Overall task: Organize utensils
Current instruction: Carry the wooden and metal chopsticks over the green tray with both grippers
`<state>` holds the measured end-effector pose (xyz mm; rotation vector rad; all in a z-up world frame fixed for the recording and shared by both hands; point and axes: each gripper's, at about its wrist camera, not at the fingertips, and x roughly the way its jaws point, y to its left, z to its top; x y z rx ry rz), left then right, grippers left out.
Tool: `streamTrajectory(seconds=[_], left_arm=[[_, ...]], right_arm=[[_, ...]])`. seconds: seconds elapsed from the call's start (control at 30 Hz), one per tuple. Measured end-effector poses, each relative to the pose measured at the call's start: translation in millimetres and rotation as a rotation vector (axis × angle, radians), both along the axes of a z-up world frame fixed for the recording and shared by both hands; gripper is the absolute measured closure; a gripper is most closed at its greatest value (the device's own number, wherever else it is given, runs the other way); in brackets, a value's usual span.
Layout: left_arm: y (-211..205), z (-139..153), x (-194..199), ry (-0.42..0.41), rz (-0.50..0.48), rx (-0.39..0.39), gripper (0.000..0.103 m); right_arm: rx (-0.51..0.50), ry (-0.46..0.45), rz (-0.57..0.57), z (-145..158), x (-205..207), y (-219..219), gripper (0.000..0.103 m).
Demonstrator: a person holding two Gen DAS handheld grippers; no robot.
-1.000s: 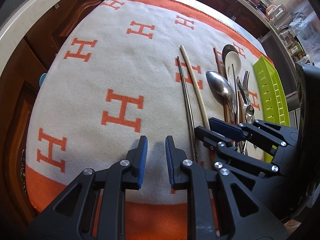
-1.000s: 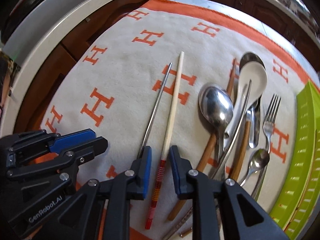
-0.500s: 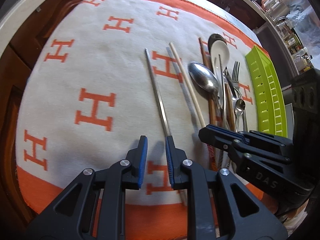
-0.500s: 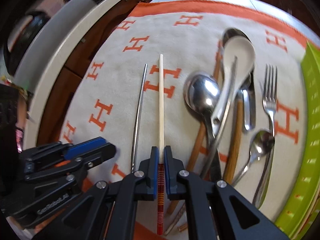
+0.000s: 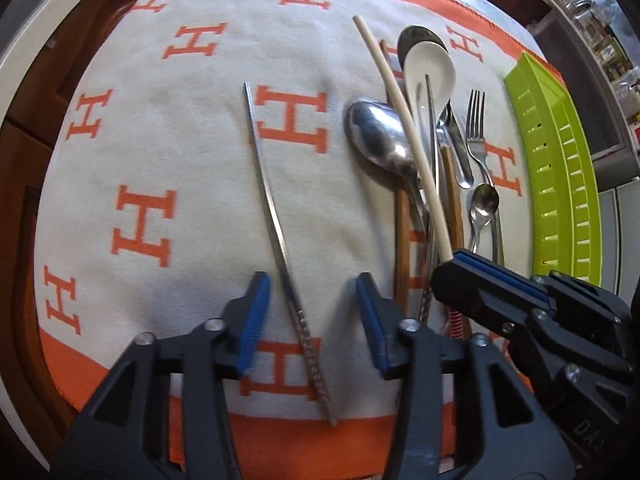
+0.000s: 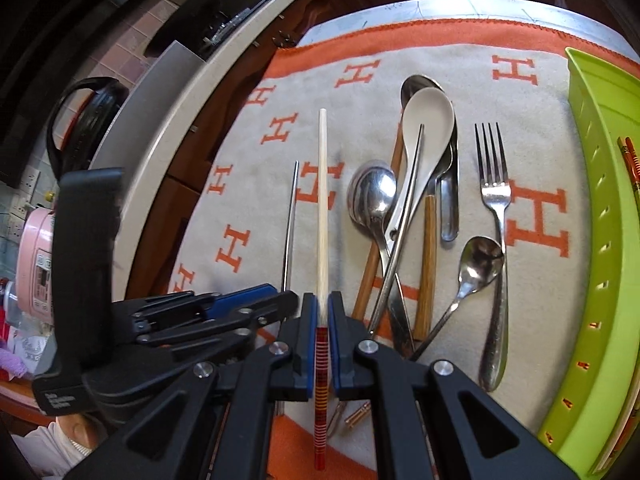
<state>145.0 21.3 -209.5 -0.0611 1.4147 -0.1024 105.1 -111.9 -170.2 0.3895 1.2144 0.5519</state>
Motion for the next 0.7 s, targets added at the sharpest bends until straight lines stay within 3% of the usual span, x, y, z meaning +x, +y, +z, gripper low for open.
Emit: streamTrajectory(seconds=[0.13,0.27,0.47,0.7], left_arm=[[-7.4,-0.3,2.6,-0.002,0.007,0.044,0.065],[-1.3,0.9,5.2,-0.011,0.057,0.058,0.098],[12.8,3.0,1.3,0.002,0.122,-0.047,0.100],[-5.8,25.7,-11.7,-0.035,0.084,-0.118,0.100]], right_arm=[[0.024,-0.001,-0.018,-0.8,0.2,-14.6,0.098],[0.051,0.005,-0.037,-2.5,-2.1,-26.6,0.098],[0.084,-0.002,-0.063,-1.7,-5.1,-41.1,0.098],[0.126,-0.031,-0.092,9.1,-13.2,-59.6,0.098]])
